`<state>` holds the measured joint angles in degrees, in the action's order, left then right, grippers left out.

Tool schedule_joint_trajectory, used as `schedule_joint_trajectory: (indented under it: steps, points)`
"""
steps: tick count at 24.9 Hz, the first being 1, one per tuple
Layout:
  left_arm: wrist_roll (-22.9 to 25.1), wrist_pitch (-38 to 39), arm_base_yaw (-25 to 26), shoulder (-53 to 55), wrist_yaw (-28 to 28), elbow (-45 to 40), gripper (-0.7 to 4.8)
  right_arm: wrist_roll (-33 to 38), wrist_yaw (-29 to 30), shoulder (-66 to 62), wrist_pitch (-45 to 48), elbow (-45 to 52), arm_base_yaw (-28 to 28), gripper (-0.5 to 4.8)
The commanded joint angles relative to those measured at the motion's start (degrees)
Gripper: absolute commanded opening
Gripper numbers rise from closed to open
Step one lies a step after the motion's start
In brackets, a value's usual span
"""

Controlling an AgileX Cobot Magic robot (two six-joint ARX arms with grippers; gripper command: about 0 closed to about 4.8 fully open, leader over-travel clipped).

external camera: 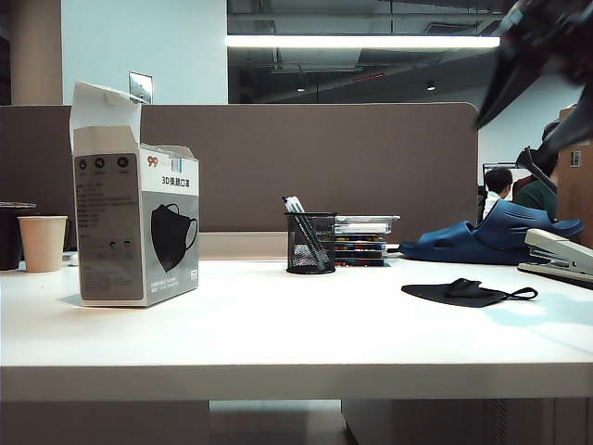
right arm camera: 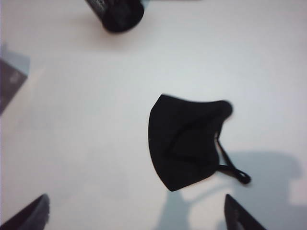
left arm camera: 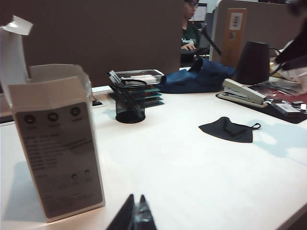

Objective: Put the mask into the mask box.

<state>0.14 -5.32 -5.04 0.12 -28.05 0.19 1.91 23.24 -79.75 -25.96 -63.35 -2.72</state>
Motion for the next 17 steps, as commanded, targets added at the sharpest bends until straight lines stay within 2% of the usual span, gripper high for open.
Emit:
schedule_joint_trajectory:
  steps: [1,4,10,17]
  points:
    - [-0.2,-0.7,0.1,0.0,-0.2,0.3,-0.05,-3.9,-4.2,-6.1,1.4,-3.7,-2.6,4.79]
    - [-0.2,-0.7,0.1,0.0,-0.1,0.3,-0.05,-4.0,-6.7,-11.3,1.4,-6.3,-4.1,4.79]
    - [-0.2,-0.7,0.1,0.0,-0.1,0.3,-0.05,-3.9,-6.8,-24.3,0.6,-12.8,-4.8,4.79]
    - [-0.2,-0.7,0.1,0.0,-0.2,0.3,-0.05,-5.2,-10.4,-30.2,0.9,-14.0,-4.7,4.79]
